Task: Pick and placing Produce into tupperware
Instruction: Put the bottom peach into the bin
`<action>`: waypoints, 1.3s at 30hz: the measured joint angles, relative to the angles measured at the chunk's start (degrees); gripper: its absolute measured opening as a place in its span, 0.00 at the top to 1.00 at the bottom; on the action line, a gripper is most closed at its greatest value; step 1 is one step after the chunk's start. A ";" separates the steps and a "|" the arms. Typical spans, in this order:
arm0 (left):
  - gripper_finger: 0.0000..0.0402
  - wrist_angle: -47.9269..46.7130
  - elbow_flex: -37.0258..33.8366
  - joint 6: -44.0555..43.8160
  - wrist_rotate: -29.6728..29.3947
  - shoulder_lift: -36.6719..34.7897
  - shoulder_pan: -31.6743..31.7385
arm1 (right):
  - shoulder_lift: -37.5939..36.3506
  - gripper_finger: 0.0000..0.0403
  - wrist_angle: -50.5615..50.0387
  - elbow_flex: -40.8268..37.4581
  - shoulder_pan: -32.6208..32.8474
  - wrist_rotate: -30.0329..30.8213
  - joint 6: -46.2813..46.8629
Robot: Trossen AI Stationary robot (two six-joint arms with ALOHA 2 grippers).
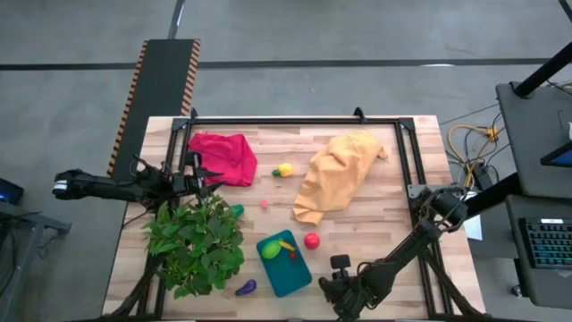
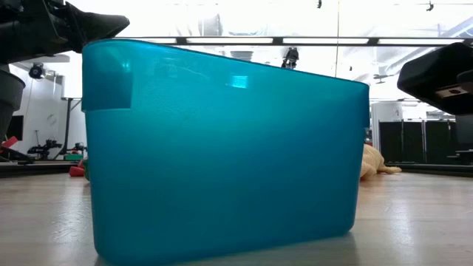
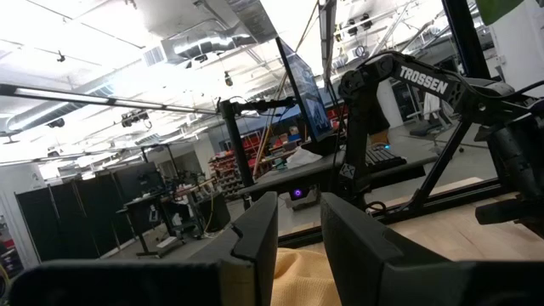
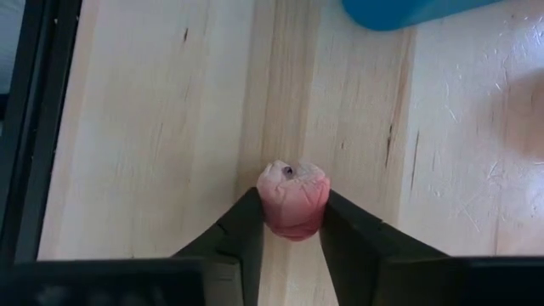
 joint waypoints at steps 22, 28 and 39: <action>0.81 0.00 0.00 0.02 0.00 0.00 -0.02 | -2.56 0.80 -6.38 3.52 0.00 0.18 -0.62; 0.81 -0.02 0.00 0.02 0.00 0.09 0.00 | -5.54 0.80 -6.44 3.85 -0.11 1.84 -2.02; 0.81 0.01 -0.02 0.02 0.00 0.26 -0.02 | -8.00 0.82 -1.29 3.82 -2.19 11.88 -14.67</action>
